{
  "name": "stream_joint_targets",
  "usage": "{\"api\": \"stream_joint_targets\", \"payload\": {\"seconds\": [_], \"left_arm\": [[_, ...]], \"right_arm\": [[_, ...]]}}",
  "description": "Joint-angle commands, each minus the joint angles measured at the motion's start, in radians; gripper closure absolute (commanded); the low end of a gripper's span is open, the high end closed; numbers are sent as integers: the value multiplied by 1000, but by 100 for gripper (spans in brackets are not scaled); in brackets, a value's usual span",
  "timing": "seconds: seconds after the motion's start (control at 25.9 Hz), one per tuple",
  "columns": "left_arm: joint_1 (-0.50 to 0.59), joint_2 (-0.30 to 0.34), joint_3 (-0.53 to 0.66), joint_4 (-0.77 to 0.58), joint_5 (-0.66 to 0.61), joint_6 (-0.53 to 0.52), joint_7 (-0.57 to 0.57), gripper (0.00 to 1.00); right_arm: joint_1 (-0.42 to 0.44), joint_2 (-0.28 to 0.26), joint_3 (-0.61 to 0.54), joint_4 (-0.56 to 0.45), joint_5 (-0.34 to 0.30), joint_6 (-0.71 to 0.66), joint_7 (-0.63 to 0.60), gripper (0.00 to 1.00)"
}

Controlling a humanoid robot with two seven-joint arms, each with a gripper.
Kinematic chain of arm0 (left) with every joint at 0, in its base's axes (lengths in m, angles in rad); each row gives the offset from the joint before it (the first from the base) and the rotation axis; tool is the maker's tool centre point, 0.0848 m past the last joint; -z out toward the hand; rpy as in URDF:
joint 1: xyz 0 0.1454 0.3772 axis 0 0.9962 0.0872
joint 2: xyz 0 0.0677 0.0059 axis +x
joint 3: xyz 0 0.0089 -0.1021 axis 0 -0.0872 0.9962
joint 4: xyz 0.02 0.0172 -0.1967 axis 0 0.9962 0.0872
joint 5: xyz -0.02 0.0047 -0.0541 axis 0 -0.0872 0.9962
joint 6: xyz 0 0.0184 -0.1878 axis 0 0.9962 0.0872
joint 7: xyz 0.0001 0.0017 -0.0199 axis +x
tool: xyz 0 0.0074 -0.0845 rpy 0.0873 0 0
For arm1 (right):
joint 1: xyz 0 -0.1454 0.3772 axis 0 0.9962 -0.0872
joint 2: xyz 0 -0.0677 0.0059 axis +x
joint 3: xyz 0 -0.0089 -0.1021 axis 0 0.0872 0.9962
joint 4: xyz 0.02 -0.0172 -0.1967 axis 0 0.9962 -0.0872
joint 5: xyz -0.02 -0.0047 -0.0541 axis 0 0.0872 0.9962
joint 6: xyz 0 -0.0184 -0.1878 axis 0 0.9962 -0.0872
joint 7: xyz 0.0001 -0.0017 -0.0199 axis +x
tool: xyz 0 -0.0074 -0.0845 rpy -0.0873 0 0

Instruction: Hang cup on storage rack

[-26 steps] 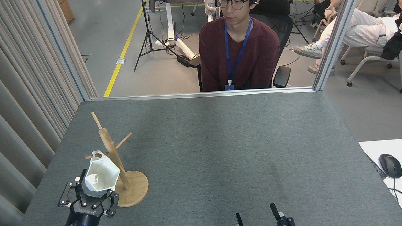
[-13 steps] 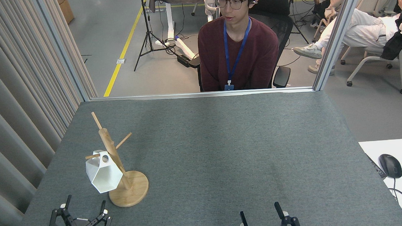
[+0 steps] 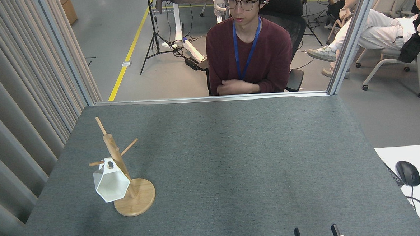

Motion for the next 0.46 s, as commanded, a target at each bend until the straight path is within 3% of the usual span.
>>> {"api": "stream_joint_targets", "payload": {"seconds": [0.0,0.15,0.43], "left_arm": [[80,-4,2,-110,77,-90,-17,0],[141,4,3,-184,153,-105,-17,0],[143,5,0,-194,156,-98,-15,0]], "right_arm": [[7,0,-97,0,-13,-73,-5,1],[3,-6,-109,6,-13,-73,-3,1],[-8,-14,-110,21,-13,-69,-5,1]]}}
